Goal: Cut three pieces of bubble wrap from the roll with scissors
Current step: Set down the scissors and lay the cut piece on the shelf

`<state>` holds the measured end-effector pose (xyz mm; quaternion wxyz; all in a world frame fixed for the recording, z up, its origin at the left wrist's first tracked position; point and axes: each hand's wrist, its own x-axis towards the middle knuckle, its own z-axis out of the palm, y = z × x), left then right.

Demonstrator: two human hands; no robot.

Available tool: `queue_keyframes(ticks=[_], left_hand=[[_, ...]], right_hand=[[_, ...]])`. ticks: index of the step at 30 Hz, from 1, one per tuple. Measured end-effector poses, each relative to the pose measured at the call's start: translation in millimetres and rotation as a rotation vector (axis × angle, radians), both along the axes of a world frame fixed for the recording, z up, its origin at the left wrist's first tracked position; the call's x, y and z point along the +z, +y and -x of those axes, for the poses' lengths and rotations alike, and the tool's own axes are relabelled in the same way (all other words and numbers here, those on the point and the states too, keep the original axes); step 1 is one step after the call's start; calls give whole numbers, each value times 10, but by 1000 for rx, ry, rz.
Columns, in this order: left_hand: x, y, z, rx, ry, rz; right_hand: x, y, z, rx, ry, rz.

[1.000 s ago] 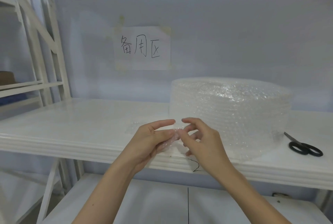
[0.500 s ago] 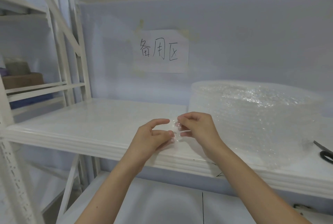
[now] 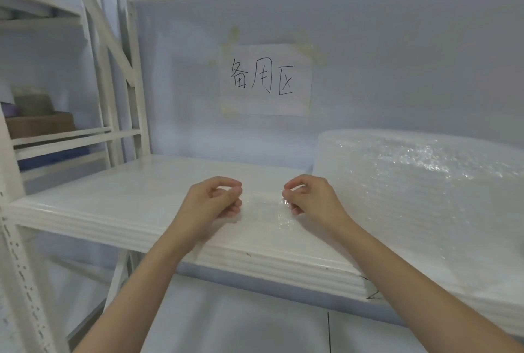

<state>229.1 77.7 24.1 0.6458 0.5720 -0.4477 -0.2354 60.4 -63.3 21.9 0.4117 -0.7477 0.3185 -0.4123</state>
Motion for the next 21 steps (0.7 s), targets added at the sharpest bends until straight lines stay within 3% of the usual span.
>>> queue_keyframes(ticks=[6,9,15,21], left_hand=[[-22,-262,-329,88,100,29],[-85,-323,-411,39,137,-31],[-112,-351,-428,10,164,-41],[-122,-341,-394,23,152,-39]], right_hand=[[-65,-140,0,-55,64,-6],[-97,-156,-27,-33,170,66],[-165,-238,-77,-84,195,117],[-203,-190,-86,-121,440,403]])
